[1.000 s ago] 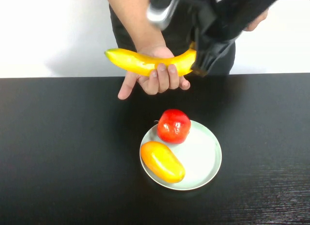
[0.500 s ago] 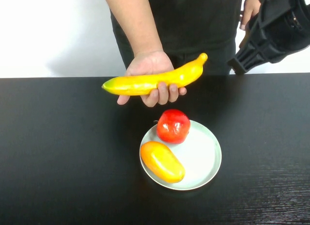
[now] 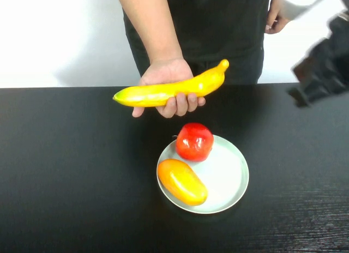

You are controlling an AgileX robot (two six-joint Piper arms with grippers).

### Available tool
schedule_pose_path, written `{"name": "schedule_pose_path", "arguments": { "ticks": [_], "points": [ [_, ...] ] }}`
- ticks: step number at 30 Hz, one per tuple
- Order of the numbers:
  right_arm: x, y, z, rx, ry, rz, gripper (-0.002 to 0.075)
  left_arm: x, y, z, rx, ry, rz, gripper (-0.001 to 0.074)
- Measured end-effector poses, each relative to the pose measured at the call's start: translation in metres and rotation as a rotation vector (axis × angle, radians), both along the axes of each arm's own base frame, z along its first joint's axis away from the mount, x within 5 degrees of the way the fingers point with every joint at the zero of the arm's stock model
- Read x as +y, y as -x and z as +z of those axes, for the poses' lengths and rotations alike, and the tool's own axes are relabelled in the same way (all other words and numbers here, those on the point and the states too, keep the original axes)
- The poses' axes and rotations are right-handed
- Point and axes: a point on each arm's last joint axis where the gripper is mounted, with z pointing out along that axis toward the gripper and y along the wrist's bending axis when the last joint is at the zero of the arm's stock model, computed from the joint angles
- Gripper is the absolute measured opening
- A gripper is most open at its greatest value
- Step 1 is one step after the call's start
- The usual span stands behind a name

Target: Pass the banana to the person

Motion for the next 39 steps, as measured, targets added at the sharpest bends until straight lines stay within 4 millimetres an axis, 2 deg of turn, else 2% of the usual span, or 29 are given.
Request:
{"name": "schedule_pose_path", "arguments": {
  "ticks": [2, 5, 9, 11, 16, 19, 24, 31, 39],
  "points": [
    [-0.018, 0.009, -0.016, -0.051, -0.072, -0.011, -0.0008, 0.000, 0.000, 0.000, 0.000, 0.000, 0.000, -0.0004],
    [-0.047, 0.025, -0.054, -0.137, -0.183, -0.070, -0.0008, 0.000, 0.000, 0.000, 0.000, 0.000, 0.000, -0.0004],
    [-0.084, 0.055, -0.122, -0.251, -0.278, -0.195, -0.0008, 0.000, 0.000, 0.000, 0.000, 0.000, 0.000, -0.0004],
    [-0.100, 0.074, -0.145, -0.347, -0.314, -0.257, -0.0008, 0.000, 0.000, 0.000, 0.000, 0.000, 0.000, -0.0004],
    [-0.123, 0.118, -0.196, -0.492, -0.340, -0.369, -0.0008, 0.000, 0.000, 0.000, 0.000, 0.000, 0.000, -0.0004],
    [-0.127, 0.134, -0.219, -0.555, -0.345, -0.401, -0.0008, 0.000, 0.000, 0.000, 0.000, 0.000, 0.000, -0.0004],
    [-0.129, 0.151, -0.232, -0.613, -0.361, -0.402, -0.0009, 0.000, 0.000, 0.000, 0.000, 0.000, 0.000, -0.0004],
    [-0.129, 0.157, -0.251, -0.428, -0.310, -0.429, -0.0009, 0.000, 0.000, 0.000, -0.002, 0.000, 0.000, -0.0004],
    [-0.129, 0.158, -0.252, -0.423, -0.314, -0.432, -0.0009, 0.000, 0.000, 0.000, -0.002, 0.000, 0.001, -0.0004]
  ]
}}
